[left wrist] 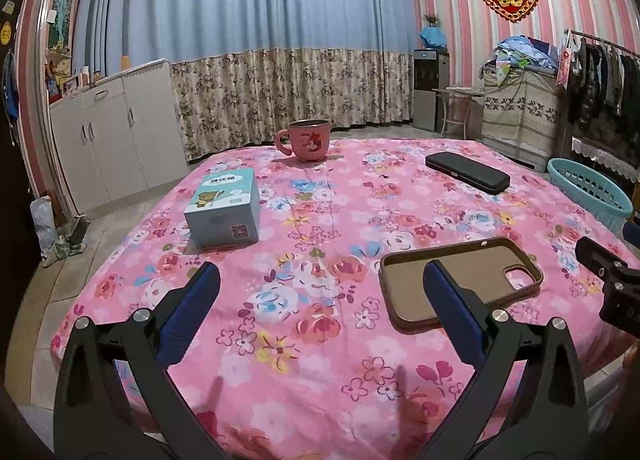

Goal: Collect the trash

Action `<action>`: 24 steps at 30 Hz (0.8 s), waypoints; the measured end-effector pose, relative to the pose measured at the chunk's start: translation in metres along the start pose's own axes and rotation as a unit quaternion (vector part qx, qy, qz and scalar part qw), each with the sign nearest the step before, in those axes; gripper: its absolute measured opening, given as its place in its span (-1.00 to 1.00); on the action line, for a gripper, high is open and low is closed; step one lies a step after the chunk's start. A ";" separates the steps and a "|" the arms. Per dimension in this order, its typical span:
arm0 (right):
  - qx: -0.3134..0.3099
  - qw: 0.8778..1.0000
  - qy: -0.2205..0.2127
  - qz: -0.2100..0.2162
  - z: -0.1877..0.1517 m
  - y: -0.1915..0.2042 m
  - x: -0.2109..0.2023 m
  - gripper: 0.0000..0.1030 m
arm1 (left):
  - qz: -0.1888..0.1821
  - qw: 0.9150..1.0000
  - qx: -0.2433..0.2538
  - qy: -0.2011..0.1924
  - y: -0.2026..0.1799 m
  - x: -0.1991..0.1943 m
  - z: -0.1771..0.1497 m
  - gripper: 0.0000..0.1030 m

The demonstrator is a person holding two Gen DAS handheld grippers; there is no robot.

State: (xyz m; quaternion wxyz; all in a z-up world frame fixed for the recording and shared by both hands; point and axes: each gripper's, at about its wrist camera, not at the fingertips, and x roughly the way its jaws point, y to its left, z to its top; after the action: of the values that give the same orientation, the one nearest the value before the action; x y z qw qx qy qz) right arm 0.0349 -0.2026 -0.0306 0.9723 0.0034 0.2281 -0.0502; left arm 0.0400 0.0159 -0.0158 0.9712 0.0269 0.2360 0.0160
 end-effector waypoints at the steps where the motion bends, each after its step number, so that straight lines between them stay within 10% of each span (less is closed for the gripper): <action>1: -0.001 1.000 0.000 0.000 0.000 0.000 0.000 0.92 | -0.001 1.000 0.000 0.000 -0.001 0.000 0.000 0.91; 24: -0.002 1.000 -0.003 0.001 0.000 0.000 0.000 0.92 | -0.004 1.000 0.007 -0.008 -0.008 -0.006 -0.003 0.91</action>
State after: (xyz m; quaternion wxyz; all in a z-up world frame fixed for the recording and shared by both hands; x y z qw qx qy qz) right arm 0.0347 -0.2029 -0.0308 0.9730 0.0016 0.2257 -0.0487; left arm 0.0336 0.0080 -0.0167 0.9729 0.0327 0.2286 0.0104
